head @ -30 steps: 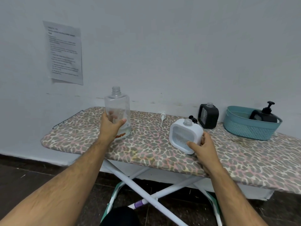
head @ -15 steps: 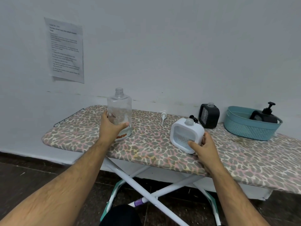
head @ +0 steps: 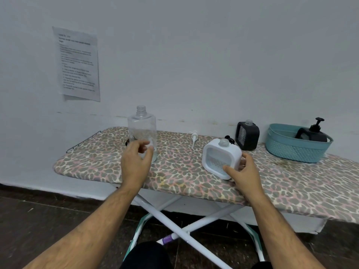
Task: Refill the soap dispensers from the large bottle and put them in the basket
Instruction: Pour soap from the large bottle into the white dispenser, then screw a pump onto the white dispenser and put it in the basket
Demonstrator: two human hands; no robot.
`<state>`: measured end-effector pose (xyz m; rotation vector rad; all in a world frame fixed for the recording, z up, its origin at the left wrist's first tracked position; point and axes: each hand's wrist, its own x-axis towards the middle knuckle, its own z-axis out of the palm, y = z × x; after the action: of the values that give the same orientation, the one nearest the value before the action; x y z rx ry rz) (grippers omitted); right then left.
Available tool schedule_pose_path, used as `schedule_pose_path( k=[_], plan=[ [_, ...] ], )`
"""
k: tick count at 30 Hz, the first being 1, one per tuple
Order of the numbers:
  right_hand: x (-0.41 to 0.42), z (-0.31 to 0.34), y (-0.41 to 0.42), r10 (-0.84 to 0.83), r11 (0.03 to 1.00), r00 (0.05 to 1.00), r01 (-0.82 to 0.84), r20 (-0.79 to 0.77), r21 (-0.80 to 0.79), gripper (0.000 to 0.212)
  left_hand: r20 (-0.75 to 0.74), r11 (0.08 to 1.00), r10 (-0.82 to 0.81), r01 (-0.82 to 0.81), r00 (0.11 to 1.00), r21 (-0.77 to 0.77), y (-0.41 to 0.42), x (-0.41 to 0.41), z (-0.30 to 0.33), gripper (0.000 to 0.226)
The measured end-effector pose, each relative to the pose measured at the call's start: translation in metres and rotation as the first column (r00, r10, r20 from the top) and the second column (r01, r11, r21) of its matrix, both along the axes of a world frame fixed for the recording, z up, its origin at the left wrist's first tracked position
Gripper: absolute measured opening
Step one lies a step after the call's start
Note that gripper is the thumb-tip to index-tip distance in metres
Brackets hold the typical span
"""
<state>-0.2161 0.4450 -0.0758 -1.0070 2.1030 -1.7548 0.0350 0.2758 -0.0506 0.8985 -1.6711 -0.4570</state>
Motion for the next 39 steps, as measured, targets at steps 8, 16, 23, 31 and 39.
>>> schedule_pose_path(
  k=[8,16,23,31,39],
  plan=[
    [0.0,0.002,0.01,0.009,0.998,0.999,-0.011,-0.033,-0.06,0.065,-0.04,0.83,-0.444,0.428,0.895,0.357,0.016,-0.043,0.003,0.037],
    [-0.019,-0.004,0.013,0.142,0.988,0.989,-0.14,0.035,-0.059,0.07,0.026,0.767,-0.531,0.467,0.847,0.44,0.024,-0.09,-0.003,0.051],
    [-0.033,-0.001,0.01,0.261,0.964,0.961,-0.254,0.088,-0.08,0.062,0.003,0.596,-0.718,0.613,0.696,0.518,0.025,-0.122,0.0,0.082],
    [-0.046,-0.008,0.004,0.358,0.934,0.917,-0.349,0.173,-0.083,0.051,-0.048,0.594,-0.714,0.641,0.699,0.486,0.02,-0.123,-0.007,0.062],
    [-0.033,0.001,-0.011,0.257,0.965,0.921,-0.229,0.294,-0.127,0.033,-0.068,0.621,-0.673,0.613,0.736,0.488,0.001,-0.082,-0.013,0.064]
  ],
)
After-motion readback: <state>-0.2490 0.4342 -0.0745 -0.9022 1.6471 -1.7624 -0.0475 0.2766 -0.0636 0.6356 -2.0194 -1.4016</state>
